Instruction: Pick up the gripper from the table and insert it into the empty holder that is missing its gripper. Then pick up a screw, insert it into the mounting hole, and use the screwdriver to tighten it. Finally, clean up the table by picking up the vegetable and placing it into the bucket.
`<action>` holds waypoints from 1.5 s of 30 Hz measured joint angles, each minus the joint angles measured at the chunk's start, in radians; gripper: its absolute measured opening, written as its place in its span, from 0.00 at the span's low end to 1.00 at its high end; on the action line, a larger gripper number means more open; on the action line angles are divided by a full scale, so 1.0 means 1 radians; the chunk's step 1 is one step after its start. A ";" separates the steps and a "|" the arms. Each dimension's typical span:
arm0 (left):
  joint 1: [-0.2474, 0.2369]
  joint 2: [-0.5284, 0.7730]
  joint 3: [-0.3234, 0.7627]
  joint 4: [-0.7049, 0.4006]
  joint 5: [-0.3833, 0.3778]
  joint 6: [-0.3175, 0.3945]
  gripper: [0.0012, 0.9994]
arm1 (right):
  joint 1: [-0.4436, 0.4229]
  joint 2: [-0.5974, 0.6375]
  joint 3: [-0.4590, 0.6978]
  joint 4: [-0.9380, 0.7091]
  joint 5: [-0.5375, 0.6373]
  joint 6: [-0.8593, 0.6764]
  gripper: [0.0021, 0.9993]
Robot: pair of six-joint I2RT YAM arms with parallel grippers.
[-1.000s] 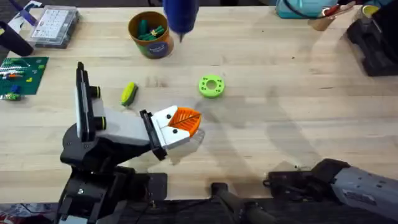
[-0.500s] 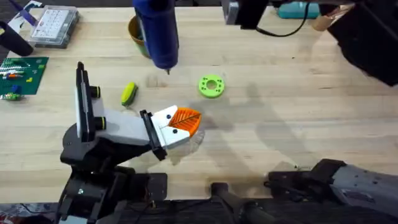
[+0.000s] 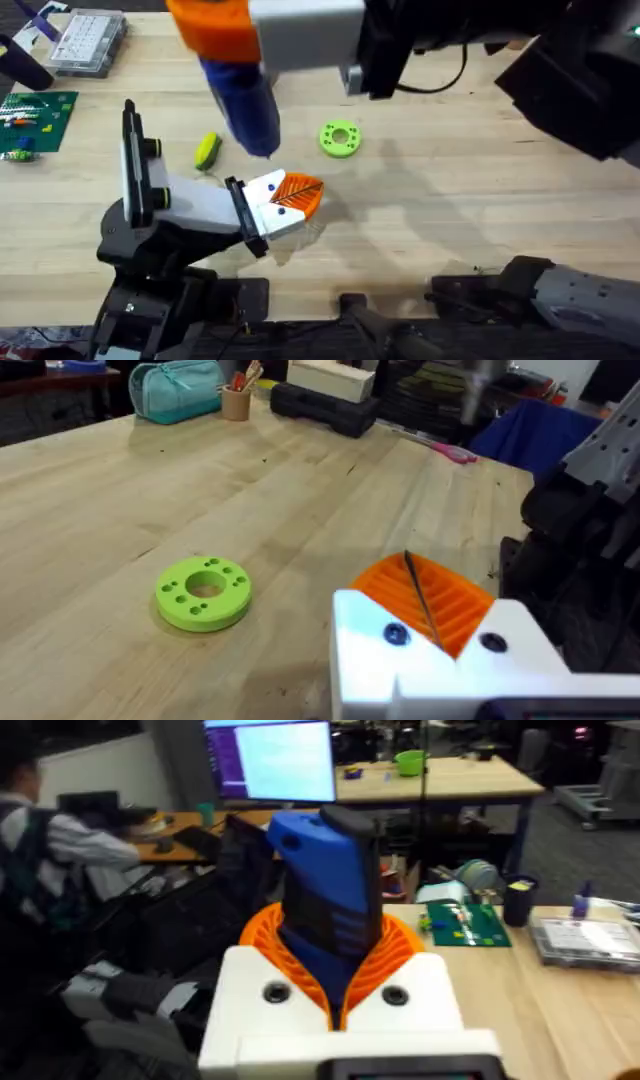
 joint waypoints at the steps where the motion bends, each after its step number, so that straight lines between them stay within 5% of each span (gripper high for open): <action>1: 0.000 0.000 0.000 0.000 0.000 0.000 0.01 | 0.006 0.000 -0.001 0.000 -0.010 -0.005 0.02; 45: 0.000 0.000 0.000 0.000 0.000 0.000 0.01 | 0.048 0.004 -0.170 0.136 -0.036 -0.098 0.02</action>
